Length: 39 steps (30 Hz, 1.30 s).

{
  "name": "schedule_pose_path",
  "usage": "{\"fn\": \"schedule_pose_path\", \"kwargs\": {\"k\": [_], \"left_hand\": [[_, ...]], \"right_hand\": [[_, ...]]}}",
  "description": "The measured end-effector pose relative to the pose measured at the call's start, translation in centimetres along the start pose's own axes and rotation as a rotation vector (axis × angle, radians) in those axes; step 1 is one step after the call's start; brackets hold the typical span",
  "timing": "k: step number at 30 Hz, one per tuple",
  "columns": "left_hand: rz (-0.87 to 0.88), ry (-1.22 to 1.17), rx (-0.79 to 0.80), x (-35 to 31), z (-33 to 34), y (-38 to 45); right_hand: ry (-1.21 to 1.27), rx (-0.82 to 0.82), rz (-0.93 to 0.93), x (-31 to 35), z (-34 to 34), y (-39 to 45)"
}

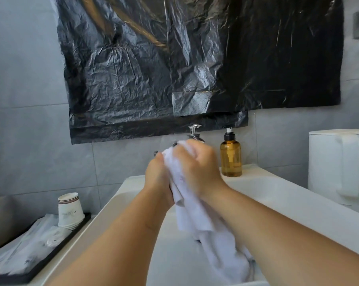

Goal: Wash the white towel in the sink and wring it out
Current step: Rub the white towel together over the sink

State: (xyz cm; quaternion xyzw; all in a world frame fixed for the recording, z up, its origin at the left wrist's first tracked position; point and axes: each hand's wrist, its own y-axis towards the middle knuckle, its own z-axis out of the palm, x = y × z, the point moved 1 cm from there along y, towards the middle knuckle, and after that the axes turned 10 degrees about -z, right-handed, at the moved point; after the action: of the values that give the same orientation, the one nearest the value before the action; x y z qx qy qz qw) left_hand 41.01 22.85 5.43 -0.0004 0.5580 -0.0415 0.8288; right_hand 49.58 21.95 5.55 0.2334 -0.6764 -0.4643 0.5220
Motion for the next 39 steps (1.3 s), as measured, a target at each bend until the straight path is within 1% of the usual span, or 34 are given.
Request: {"fn": "schedule_pose_path", "kwargs": {"k": [1,2,5,7,9,11,12,14,15,16,17,19,20,21,22,23,24,25,26,28,29,30,31,32,33,35,37,39], "left_hand": [[0.014,0.034,-0.009,0.0,-0.1,0.1],[0.016,0.089,0.003,0.1,-0.1,0.0],[-0.053,0.158,0.107,0.2,0.7,-0.3],[-0.077,0.133,0.175,0.1,0.9,-0.3],[-0.075,0.115,0.227,-0.1,0.7,0.0],[-0.087,0.118,0.285,-0.4,0.6,-0.4],[-0.099,0.124,0.319,-0.5,0.7,-0.7],[-0.122,0.145,0.348,-0.4,1.0,-1.2],[-0.116,0.161,0.32,-0.3,1.0,-1.3],[-0.104,0.175,0.259,-0.3,1.0,-1.3],[-0.078,0.208,0.148,-0.3,0.9,-0.9],[0.023,0.302,-0.115,-0.3,0.2,0.2],[0.088,0.389,-0.236,-0.3,-0.1,0.5],[0.14,0.52,-0.324,-0.3,-0.4,0.8],[0.161,0.682,-0.358,-0.3,-0.5,0.9],[0.148,0.847,-0.354,-0.1,-0.4,0.9],[0.118,0.985,-0.328,0.3,-0.2,0.9],[0.091,1.062,-0.275,0.6,0.0,0.9],[0.098,1.072,-0.159,0.9,0.3,0.9],[0.172,0.99,0.178,1.1,0.9,1.0],[0.182,0.974,0.348,1.1,1.0,0.9],[0.151,0.953,0.475,1.1,0.8,0.6],[0.094,0.923,0.547,1.1,0.6,0.4],[0.038,0.887,0.575,1.1,0.4,0.4],[0.003,0.856,0.542,1.1,0.4,0.7],[0.015,0.707,0.339,0.8,0.3,1.1],[0.065,0.381,0.033,-0.1,-0.2,1.7],[0.182,-0.005,-0.345,-1.7,-1.7,2.1]], "right_hand": [[-0.022,0.073,-0.046,0.0,0.6,-0.5],[-0.057,0.092,-0.067,-0.4,0.7,-0.5],[-0.128,-0.011,-0.088,-1.8,-0.5,0.5],[-0.151,-0.084,-0.111,-1.9,-1.2,0.8],[-0.191,-0.11,-0.116,-1.9,-1.3,1.0],[-0.273,-0.125,-0.065,-2.4,-1.5,1.2],[-0.319,-0.125,-0.005,-3.0,-1.8,1.5],[-0.361,-0.109,0.179,-4.2,-2.8,2.1],[-0.342,-0.123,0.267,-4.6,-3.2,2.2],[-0.304,-0.158,0.333,-4.8,-3.5,2.2],[-0.26,-0.198,0.363,-4.8,-3.7,2.2],[-0.173,-0.224,0.328,-4.4,-3.6,2.1],[-0.128,-0.207,0.29,-4.1,-3.3,2.1],[-0.093,-0.182,0.255,-3.8,-3.1,2.0],[-0.063,-0.157,0.227,-3.5,-2.8,2.0],[-0.03,-0.135,0.201,-3.1,-2.6,1.9],[0.012,-0.117,0.18,-2.8,-2.5,1.9],[0.056,-0.105,0.159,-2.5,-2.5,2.0],[0.098,-0.101,0.138,-2.3,-2.5,2.1],[0.152,-0.094,0.108,-2.1,-2.6,2.2],[0.158,-0.094,0.099,-2.1,-2.6,2.2],[0.157,-0.098,0.098,-2.1,-2.6,2.2],[0.147,-0.104,0.103,-2.2,-2.7,2.2],[0.13,-0.115,0.118,-2.2,-2.7,2.2],[0.108,-0.128,0.139,-2.3,-2.8,2.2],[0.069,-0.141,0.198,-2.5,-2.8,2.3],[0.086,-0.129,0.308,-2.9,-2.8,2.6],[0.059,-0.057,0.493,-3.7,-3.0,2.7]]}}
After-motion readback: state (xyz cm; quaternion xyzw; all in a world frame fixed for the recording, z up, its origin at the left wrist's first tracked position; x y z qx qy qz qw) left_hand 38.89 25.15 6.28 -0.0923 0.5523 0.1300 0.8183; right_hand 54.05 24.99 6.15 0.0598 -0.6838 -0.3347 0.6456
